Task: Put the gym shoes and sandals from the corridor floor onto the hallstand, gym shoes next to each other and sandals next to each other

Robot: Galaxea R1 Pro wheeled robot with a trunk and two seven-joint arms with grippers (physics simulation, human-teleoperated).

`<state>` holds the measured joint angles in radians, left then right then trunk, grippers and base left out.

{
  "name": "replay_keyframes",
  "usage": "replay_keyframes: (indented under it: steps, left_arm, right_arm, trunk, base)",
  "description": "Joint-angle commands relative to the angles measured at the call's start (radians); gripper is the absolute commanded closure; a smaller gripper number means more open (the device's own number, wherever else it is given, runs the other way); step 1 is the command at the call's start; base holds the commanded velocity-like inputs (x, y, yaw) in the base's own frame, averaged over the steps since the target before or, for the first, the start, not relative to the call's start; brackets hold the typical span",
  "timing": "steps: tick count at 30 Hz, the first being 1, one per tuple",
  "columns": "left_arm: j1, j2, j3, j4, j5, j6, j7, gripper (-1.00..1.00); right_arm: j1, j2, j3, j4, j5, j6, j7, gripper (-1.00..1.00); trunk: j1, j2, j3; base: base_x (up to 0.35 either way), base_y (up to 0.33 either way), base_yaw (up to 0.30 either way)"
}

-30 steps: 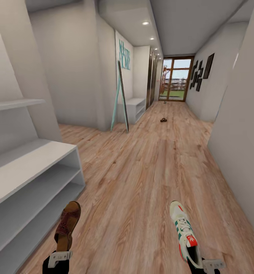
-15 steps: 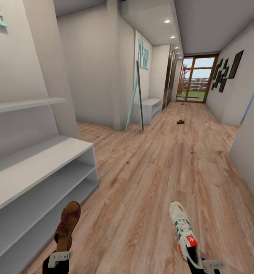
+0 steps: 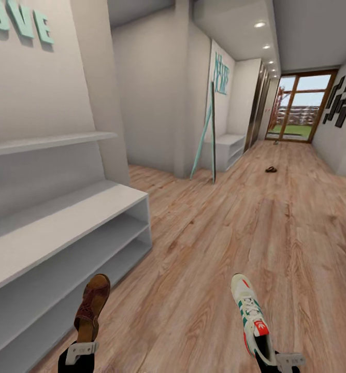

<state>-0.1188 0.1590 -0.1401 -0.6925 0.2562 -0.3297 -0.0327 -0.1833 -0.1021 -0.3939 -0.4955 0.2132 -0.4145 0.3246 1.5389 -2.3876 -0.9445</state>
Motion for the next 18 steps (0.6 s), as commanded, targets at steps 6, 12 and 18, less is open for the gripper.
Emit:
replay_keyframes:
  steps: [6, 12, 18]
  left_arm:
    - [-0.001, 0.002, -0.004, 0.001, 0.007, -0.003, -0.003, 1.0]
    - [-0.001, 0.002, 0.008, 0.001, 0.007, -0.003, -0.002, 1.0]
    - [-0.001, 0.001, 0.037, 0.001, 0.009, -0.003, -0.003, 1.0]
  right_arm:
    - [-0.001, 0.001, -0.008, 0.0, 0.009, -0.004, 0.007, 1.0]
    - [-0.001, 0.001, -0.008, 0.0, 0.009, -0.004, 0.007, 1.0]
    - [-0.001, 0.001, -0.008, 0.0, 0.009, -0.004, 0.007, 1.0]
  trunk:
    - [0.0, 0.0, -0.001]
    - [0.0, 0.0, -0.001]
    - [0.0, 0.0, -0.001]
  base:
    - [0.055, -0.254, 0.277]
    - [0.127, -0.255, 0.277]
    - [0.184, -0.219, 0.277]
